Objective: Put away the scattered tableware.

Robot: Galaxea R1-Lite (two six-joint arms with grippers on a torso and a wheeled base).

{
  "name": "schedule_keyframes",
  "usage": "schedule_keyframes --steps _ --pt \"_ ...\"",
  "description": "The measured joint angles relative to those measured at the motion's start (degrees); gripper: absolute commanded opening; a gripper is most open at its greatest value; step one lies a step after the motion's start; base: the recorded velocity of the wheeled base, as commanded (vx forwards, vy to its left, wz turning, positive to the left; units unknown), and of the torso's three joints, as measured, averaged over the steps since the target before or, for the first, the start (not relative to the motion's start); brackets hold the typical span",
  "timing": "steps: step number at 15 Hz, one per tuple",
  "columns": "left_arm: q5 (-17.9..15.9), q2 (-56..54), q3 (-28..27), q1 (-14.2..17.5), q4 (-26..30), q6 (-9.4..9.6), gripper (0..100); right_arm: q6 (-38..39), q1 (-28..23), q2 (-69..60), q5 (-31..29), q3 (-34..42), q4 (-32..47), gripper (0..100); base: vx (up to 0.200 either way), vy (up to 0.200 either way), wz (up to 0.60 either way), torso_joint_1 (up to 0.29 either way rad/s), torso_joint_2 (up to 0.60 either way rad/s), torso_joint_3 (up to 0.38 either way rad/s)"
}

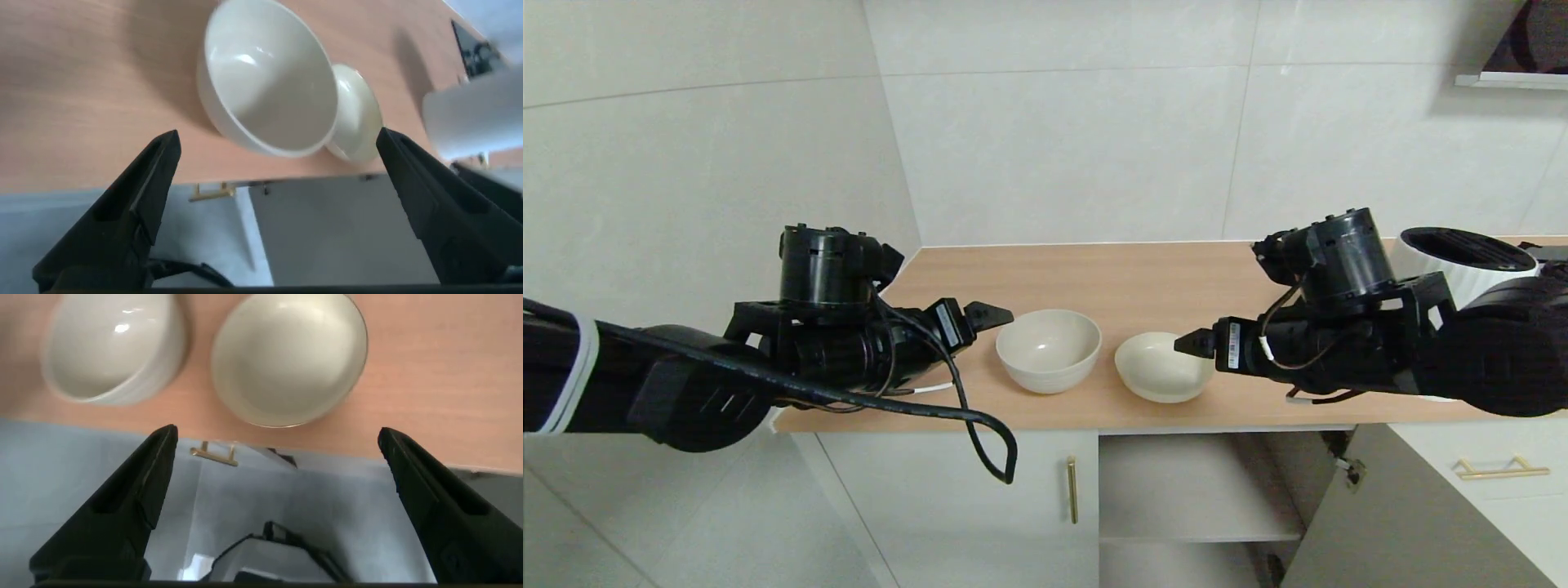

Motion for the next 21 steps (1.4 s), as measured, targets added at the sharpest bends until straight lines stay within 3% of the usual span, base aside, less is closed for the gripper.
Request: schedule_keyframes --steps 3,4,8,10,19,20,21 --pt "4.66 3.08 -2.19 0.02 0.07 -0.71 100 1.17 -1.99 3.01 -0.37 -3.34 2.63 100 0.000 0.000 0.00 0.000 0.00 0.000" --pt "5.74 4.38 -2.95 0.00 0.11 -1.95 100 1.23 -2.49 3.91 -0.37 -3.69 2.52 100 0.000 0.000 0.00 0.000 0.00 0.000" --pt "6.13 7.97 -4.40 -0.20 0.13 -4.38 100 1.34 -3.54 6.31 0.24 -3.62 1.56 100 0.000 0.000 0.00 0.000 0.00 0.000" --pt "6.24 9.65 -4.94 -1.30 0.02 -6.64 100 1.32 -3.69 6.75 0.30 -3.39 1.54 100 0.000 0.000 0.00 0.000 0.00 0.000" --pt "6.24 13.37 -5.64 -2.27 -0.13 -6.88 100 1.30 -3.71 6.89 0.33 -3.34 1.45 100 0.000 0.000 0.00 0.000 0.00 0.000" --pt "6.31 13.57 -5.64 -2.27 -0.28 -6.88 0 1.28 -3.71 6.89 0.33 -3.34 1.45 100 0.000 0.000 0.00 0.000 0.00 0.000" --pt "6.33 13.75 -5.64 -2.27 -0.39 -6.88 0 1.30 -3.71 6.89 0.33 -3.34 1.48 100 0.000 0.000 0.00 0.000 0.00 0.000"
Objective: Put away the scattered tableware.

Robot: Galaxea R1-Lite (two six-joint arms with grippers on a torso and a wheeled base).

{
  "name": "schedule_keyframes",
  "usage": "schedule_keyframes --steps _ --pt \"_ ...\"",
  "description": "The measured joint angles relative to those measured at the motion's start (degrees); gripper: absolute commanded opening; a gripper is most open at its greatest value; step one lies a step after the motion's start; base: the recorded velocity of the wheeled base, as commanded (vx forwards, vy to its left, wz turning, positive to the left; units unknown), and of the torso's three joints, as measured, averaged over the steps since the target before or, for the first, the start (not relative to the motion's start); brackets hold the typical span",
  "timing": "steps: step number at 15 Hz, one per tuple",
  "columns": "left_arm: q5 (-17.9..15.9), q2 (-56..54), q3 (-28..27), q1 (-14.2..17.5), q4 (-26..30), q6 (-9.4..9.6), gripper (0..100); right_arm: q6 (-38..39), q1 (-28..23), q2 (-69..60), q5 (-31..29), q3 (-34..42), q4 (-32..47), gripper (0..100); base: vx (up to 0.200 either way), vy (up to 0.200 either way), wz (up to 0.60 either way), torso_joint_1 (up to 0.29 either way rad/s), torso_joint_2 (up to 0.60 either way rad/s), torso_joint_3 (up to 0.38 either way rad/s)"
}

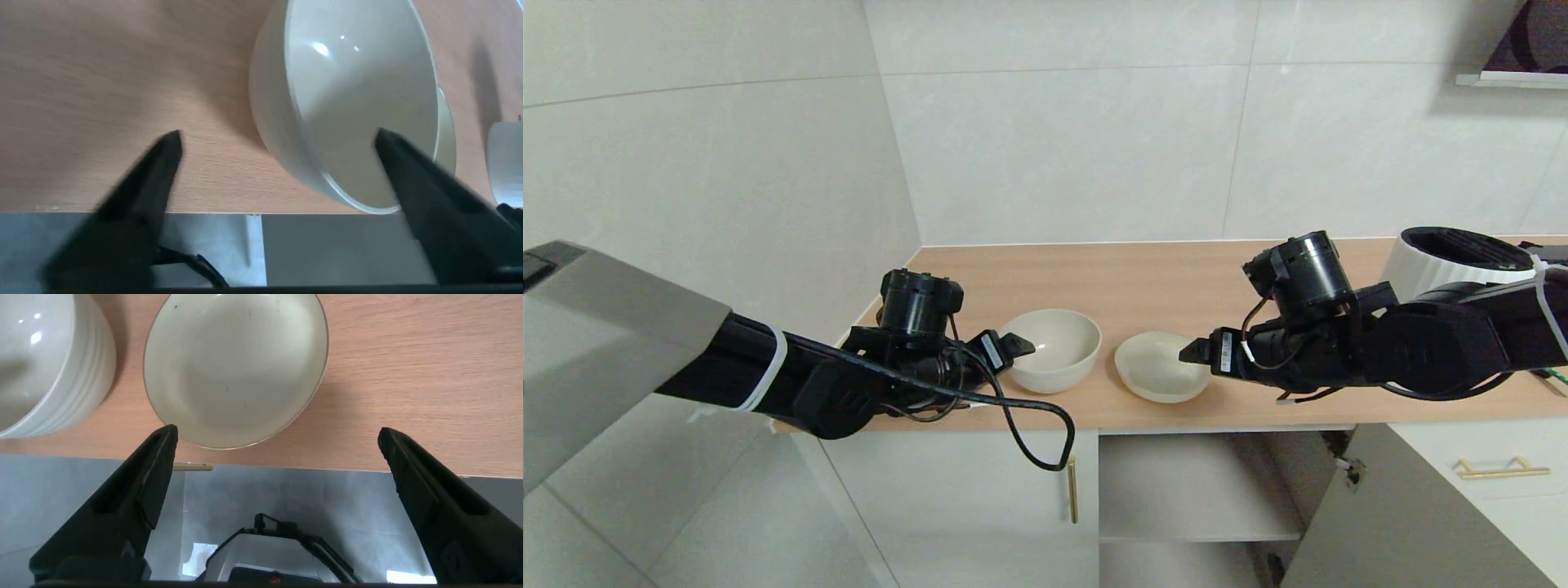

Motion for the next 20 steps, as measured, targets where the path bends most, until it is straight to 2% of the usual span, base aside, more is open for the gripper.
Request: schedule_keyframes --steps 12,14,17,20 --pt "-0.23 -1.99 0.60 0.00 0.09 0.22 0 -0.65 0.21 0.17 -0.77 -0.90 0.88 100 0.000 0.000 0.00 0.000 0.00 0.000" --pt "-0.20 -2.43 0.77 0.00 0.04 0.28 0 -0.68 0.21 0.88 -3.25 -2.56 3.19 100 0.000 0.000 0.00 0.000 0.00 0.000" --pt "-0.17 -2.67 0.79 -0.05 0.02 0.28 0 -1.30 0.20 3.47 -10.08 -4.41 3.94 100 0.000 0.000 0.00 0.000 0.00 0.000" --pt "-0.17 -2.80 0.80 -0.09 0.04 0.28 0 -1.39 0.21 6.60 -11.07 -5.73 3.79 100 0.000 0.000 0.00 0.000 0.00 0.000"
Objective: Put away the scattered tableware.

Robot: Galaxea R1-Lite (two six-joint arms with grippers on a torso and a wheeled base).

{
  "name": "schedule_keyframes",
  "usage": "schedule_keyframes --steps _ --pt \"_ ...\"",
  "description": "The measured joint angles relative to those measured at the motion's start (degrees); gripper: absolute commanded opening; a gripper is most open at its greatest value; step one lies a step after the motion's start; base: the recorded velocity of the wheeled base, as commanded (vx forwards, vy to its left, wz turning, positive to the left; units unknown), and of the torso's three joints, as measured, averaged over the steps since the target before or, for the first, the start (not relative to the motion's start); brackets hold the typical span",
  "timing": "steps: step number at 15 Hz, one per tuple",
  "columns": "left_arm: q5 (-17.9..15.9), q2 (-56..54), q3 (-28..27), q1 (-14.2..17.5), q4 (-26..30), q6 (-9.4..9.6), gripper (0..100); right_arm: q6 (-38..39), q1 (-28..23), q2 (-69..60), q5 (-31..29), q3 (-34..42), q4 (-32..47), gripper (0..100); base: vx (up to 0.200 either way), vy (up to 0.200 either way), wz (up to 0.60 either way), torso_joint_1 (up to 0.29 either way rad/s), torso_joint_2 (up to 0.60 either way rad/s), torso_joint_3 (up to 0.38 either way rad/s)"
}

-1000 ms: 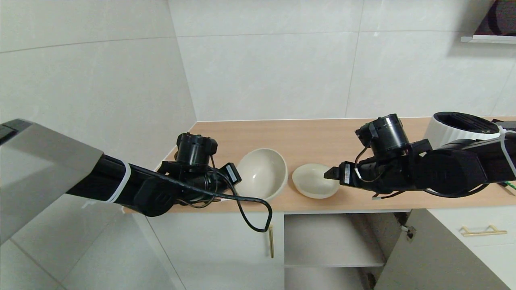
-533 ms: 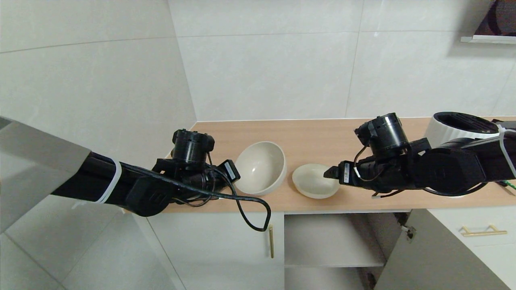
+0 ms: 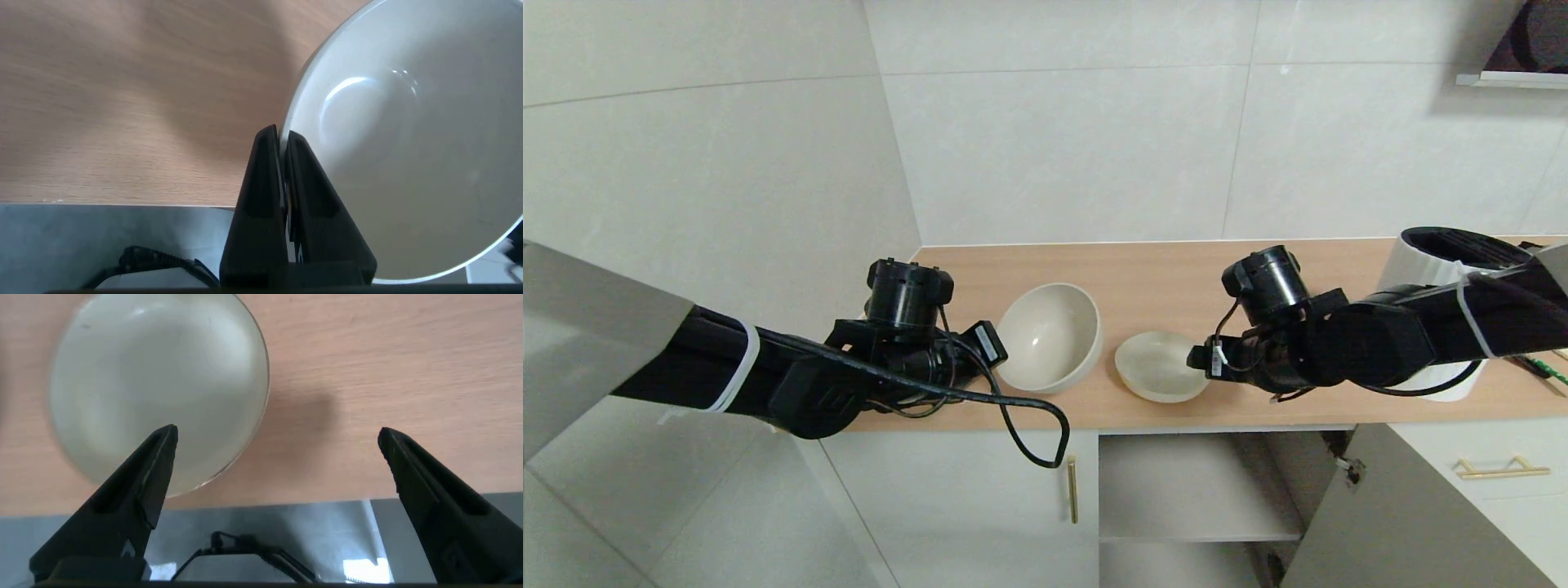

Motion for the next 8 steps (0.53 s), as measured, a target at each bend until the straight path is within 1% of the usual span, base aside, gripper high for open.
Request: schedule_keyframes --steps 4,8 --pt "0.06 -0.15 0.00 0.00 0.05 0.00 0 0.44 -0.30 3.33 -1.74 -1.60 -0.29 100 0.000 0.000 0.00 0.000 0.00 0.000" --pt "0.09 -0.48 0.07 -0.28 0.27 0.00 0 0.60 -0.94 5.34 -1.91 -2.77 -0.76 100 0.000 0.000 0.00 0.000 0.00 0.000"
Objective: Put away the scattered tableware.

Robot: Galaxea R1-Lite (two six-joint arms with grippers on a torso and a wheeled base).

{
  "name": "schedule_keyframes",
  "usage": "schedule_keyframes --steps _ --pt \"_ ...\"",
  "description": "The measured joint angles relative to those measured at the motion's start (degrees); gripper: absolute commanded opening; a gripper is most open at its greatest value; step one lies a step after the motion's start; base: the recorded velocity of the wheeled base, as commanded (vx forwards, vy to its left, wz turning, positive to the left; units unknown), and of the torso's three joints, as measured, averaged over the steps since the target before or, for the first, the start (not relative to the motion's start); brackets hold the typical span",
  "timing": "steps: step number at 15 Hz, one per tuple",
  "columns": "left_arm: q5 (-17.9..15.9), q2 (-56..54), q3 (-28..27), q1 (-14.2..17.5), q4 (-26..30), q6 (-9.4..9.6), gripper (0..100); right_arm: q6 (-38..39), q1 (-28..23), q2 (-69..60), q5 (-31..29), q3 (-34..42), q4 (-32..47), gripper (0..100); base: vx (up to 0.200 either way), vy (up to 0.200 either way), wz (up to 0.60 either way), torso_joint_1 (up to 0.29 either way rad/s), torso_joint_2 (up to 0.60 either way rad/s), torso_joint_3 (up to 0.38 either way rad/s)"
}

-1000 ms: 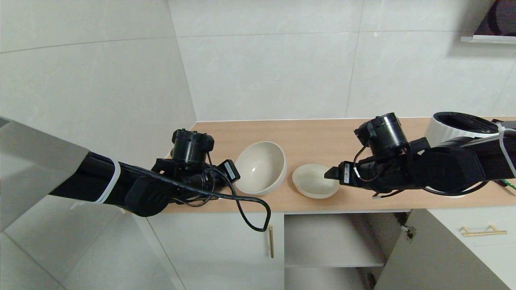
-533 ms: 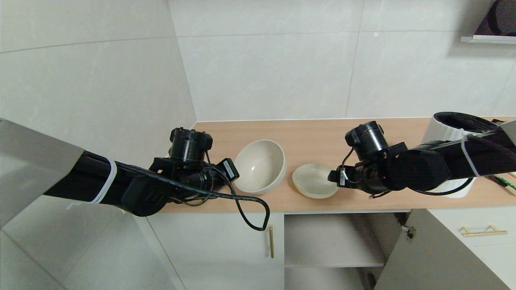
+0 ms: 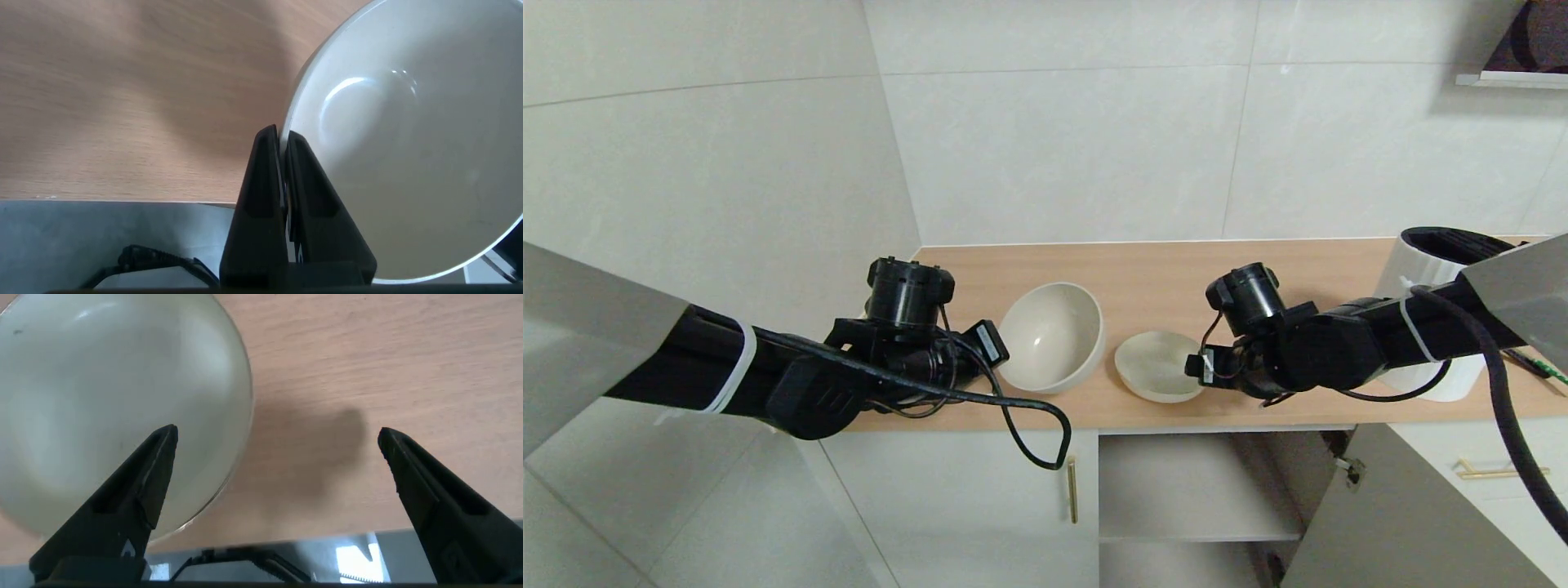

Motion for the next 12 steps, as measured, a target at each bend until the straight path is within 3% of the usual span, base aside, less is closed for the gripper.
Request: schedule_keyframes --steps 5,6,12 --pt "0.02 -0.05 0.11 0.00 0.02 0.00 0 0.00 -0.01 1.16 -0.05 -0.16 -1.23 100 0.000 0.000 0.00 0.000 0.00 0.000" --pt "0.00 -0.05 0.11 0.00 0.00 0.00 0 -0.07 -0.04 1.33 -0.05 -0.18 -1.23 0 0.000 0.000 0.00 0.000 0.00 0.000" --pt "-0.04 -0.16 0.28 -0.10 0.02 -0.02 0 -0.02 -0.04 1.55 0.09 -0.18 -1.34 0 0.000 0.000 0.00 0.000 0.00 0.000"
